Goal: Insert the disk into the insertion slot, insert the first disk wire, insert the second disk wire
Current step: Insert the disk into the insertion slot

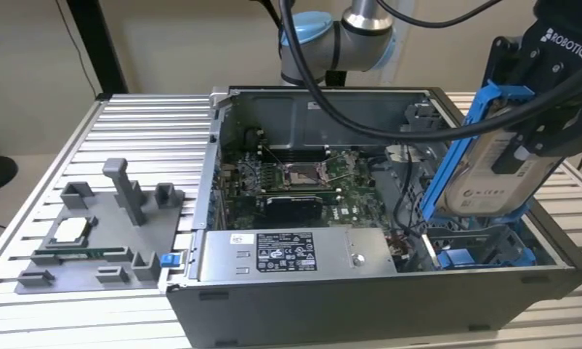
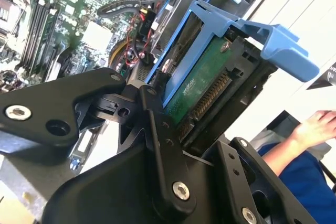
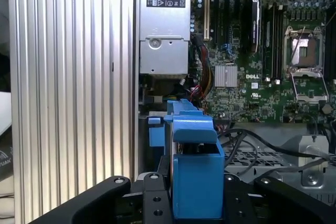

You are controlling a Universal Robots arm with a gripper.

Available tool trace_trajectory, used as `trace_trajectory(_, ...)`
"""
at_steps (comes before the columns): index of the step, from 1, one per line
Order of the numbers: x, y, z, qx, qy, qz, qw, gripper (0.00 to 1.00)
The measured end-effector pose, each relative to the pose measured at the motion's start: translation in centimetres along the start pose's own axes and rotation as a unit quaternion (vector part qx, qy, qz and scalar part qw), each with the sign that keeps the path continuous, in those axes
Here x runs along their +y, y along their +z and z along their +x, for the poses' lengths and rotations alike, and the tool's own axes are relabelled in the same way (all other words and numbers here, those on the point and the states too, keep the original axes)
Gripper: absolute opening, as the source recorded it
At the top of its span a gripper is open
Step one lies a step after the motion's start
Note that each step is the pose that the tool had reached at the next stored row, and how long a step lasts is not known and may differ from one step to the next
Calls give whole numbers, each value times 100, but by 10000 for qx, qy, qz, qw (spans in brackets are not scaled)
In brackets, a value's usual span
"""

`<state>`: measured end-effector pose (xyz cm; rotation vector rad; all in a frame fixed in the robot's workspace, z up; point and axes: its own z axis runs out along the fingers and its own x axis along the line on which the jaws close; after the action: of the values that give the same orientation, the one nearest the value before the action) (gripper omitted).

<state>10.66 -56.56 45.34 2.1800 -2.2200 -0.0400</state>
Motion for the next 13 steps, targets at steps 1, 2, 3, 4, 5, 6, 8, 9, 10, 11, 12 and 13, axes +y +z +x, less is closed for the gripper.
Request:
trace_trajectory(1,0,4,0,0,0,0,10000,0)
trace_trajectory(2,0,9,0,0,0,0,10000,0)
trace_trajectory(3,-1,13,0,0,0,0,10000,0)
trace_trajectory(4,-1,16,0,0,0,0,10000,0)
trace_trajectory(5,-1,20,0,0,0,0,10000,0)
trace_trajectory(6,-1,24,0,0,0,0,10000,0)
trace_trajectory(8,-1,33,0,0,0,0,10000,0)
trace_trajectory(9,-2,37,0,0,0,0,10000,0)
trace_trajectory(10,-2,40,0,0,0,0,10000,0)
trace_trajectory(11,-2,43,0,0,0,0,10000,0)
trace_trajectory(12,-2,47,0,0,0,0,10000,0)
trace_trajectory(13,-2,50,0,0,0,0,10000,0)
